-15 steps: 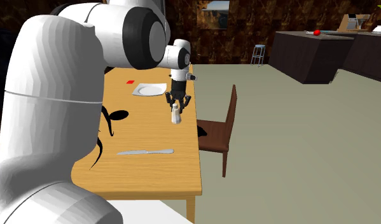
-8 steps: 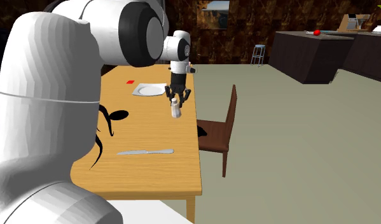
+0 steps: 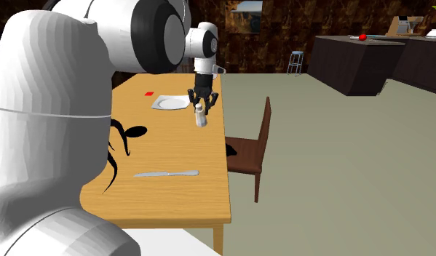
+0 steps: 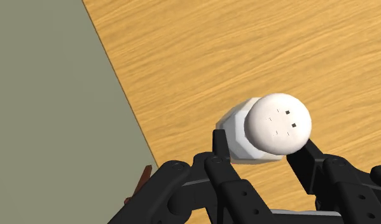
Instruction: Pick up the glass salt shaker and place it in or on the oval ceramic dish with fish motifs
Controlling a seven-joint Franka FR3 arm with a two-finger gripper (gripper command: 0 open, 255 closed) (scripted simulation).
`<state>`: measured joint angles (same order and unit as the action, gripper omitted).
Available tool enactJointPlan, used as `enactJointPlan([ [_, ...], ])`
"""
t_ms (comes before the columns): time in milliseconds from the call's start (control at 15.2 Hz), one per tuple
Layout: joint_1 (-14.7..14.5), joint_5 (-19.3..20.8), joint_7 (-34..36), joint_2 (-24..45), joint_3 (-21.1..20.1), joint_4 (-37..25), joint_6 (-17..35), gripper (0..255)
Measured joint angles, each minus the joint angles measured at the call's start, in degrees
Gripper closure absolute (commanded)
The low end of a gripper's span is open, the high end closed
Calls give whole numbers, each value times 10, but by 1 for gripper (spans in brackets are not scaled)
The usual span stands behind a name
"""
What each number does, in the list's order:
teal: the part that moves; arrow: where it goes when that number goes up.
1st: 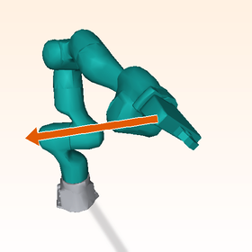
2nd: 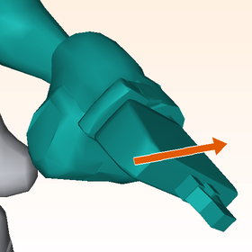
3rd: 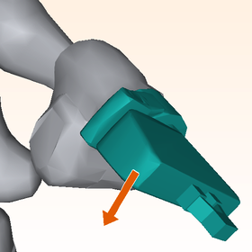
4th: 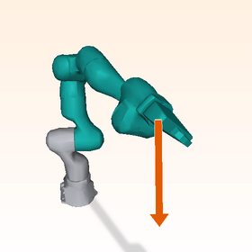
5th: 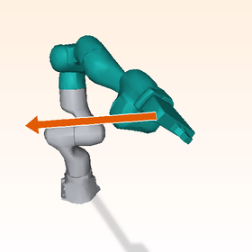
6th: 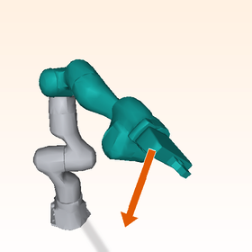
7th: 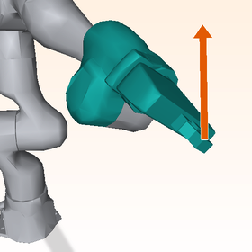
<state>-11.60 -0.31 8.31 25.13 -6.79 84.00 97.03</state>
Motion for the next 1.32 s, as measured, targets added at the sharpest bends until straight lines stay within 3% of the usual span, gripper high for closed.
enactJointPlan([
  [594,-4,-1,6,-7,-2,-49,-56,255],
  [990,-47,-7,69,-19,-24,-31,-47,255],
  [1320,-88,-9,128,-10,-43,-52,-55,255],
])
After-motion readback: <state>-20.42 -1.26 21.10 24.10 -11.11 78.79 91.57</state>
